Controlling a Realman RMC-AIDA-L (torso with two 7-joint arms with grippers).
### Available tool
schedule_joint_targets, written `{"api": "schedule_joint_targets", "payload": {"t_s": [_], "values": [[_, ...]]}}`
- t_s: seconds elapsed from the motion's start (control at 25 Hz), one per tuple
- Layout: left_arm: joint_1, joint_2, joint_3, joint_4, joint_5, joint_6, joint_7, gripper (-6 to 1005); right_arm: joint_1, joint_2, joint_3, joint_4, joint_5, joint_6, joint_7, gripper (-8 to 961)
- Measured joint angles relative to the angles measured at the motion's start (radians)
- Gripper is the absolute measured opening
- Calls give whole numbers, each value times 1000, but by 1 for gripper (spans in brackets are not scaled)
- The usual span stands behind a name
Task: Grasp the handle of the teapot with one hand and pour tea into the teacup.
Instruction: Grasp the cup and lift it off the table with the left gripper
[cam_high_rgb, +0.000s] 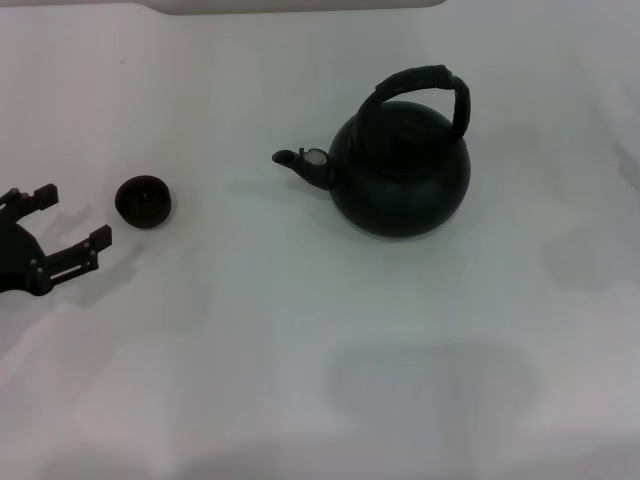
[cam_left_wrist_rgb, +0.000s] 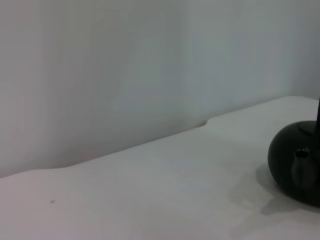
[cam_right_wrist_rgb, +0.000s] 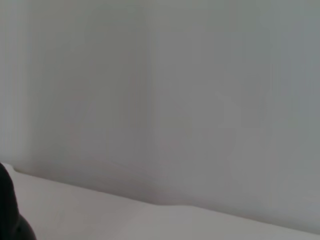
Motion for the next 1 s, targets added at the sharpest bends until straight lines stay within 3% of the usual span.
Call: {"api": "schedule_joint_targets", "payload": {"t_s": [1.0], "values": [[22,6,5,23,30,12,-53,878,-6,8,18,-1,-13,21,-2,633]]}}
